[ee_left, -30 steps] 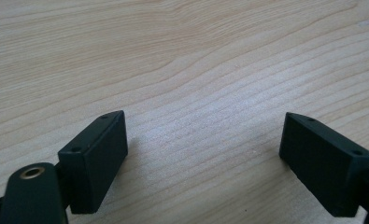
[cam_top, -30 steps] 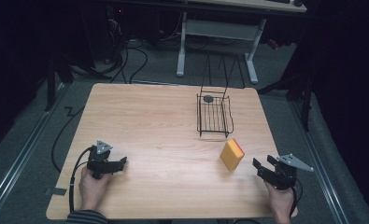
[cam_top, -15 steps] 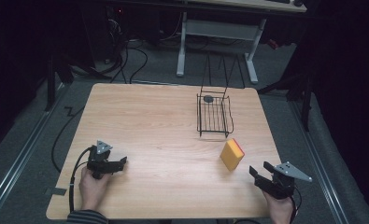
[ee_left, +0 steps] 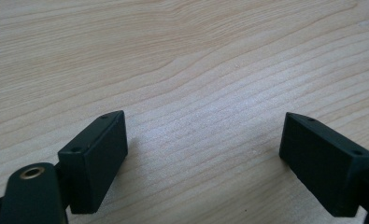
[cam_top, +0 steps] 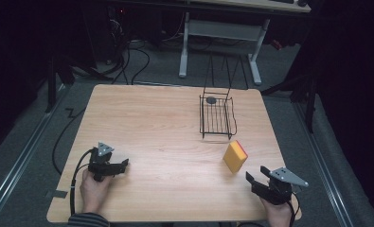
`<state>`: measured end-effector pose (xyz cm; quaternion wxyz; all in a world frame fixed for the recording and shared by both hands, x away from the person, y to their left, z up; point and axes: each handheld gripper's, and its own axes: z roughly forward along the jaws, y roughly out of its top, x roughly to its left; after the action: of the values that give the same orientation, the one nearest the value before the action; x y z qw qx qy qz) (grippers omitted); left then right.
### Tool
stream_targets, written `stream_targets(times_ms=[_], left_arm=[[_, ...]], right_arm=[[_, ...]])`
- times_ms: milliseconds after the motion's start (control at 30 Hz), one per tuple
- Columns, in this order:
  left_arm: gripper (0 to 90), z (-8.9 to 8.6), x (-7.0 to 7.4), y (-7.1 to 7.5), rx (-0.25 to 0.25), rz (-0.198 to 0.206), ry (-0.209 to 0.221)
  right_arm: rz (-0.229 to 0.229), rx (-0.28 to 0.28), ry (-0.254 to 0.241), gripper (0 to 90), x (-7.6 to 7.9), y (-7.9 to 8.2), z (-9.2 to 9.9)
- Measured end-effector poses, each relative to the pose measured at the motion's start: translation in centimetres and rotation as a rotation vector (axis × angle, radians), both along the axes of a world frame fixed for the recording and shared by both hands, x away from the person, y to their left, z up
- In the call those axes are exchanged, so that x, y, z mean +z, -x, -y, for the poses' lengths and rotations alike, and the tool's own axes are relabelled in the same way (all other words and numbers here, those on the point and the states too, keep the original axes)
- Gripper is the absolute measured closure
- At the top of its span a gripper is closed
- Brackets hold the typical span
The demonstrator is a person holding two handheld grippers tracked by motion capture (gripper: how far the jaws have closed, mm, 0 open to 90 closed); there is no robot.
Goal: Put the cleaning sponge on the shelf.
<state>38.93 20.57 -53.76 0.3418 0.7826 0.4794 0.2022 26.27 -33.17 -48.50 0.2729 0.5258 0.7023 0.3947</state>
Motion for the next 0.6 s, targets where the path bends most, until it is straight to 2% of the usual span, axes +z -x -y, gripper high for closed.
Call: stream_targets(times_ms=[600], left_arm=[[15.8, 0.0, 0.0, 0.0, 0.000, 0.000, 0.000]], right_arm=[[0.007, 0.055, 0.023, 34.0, 0.5, -1.6, -2.0]])
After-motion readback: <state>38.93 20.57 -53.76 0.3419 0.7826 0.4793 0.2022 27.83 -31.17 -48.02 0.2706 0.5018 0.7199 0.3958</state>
